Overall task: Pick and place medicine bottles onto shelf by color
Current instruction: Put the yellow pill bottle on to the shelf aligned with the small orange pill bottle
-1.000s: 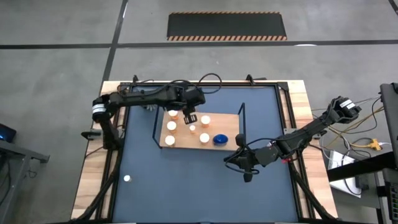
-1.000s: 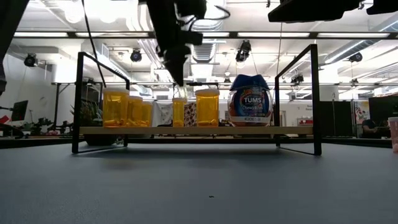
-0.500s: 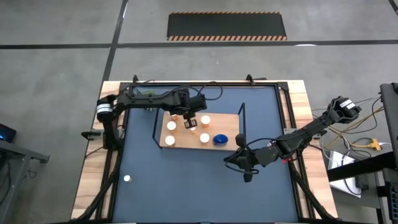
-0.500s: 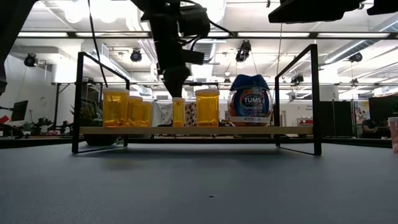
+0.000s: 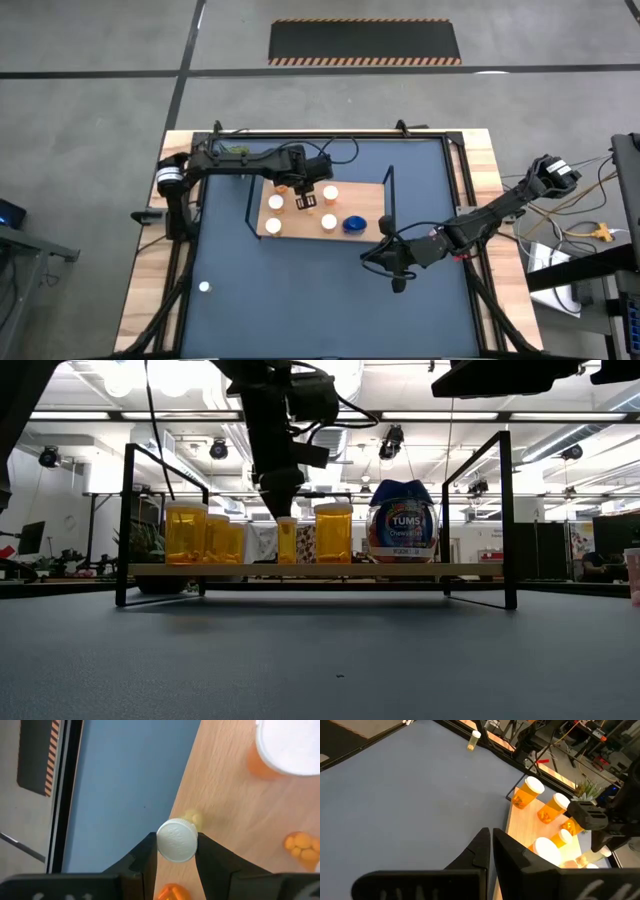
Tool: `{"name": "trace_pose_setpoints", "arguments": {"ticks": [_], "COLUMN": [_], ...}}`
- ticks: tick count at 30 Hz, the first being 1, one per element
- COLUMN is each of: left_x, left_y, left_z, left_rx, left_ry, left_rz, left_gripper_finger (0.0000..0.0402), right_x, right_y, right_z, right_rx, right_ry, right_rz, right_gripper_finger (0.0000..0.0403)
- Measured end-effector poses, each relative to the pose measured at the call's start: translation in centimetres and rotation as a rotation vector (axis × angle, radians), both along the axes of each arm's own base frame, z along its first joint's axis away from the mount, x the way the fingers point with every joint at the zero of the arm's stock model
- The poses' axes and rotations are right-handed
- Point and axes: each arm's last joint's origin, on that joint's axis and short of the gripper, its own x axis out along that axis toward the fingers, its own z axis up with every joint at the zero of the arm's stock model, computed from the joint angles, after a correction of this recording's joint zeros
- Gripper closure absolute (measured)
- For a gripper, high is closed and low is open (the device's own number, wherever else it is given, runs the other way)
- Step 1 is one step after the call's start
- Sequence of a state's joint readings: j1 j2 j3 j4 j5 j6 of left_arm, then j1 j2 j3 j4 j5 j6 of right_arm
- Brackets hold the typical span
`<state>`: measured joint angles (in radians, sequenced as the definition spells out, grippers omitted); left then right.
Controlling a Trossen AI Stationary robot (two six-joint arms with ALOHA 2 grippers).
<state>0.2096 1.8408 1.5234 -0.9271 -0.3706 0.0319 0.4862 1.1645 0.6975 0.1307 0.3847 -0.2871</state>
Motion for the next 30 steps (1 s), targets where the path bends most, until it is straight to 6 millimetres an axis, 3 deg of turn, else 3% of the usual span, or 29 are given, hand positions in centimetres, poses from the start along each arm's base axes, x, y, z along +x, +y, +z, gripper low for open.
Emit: {"name": "trace_pose_setpoints", "arguments": {"ticks": [13, 30], "left_x": [-0.05, -0.04], "left_y": [-0.12, -0.17], "left_z": [-0.21, 0.17], "left_rx": [-0.04, -0.046], "left_ry": [0.003, -0.006], "left_rz": [-0.014, -0.026], "left_gripper_finger": [0.0264, 0.026], "right_x": [-0.01, -0.01], "right_y": [0.0, 0.0], "right_z": [-0.01, -0.02], "right_rx": [0.005, 0.006], "right_ry": [0.002, 0.003], "right_rz": [-0.003, -0.003], "right_gripper_finger": [0.039, 0.039]}}
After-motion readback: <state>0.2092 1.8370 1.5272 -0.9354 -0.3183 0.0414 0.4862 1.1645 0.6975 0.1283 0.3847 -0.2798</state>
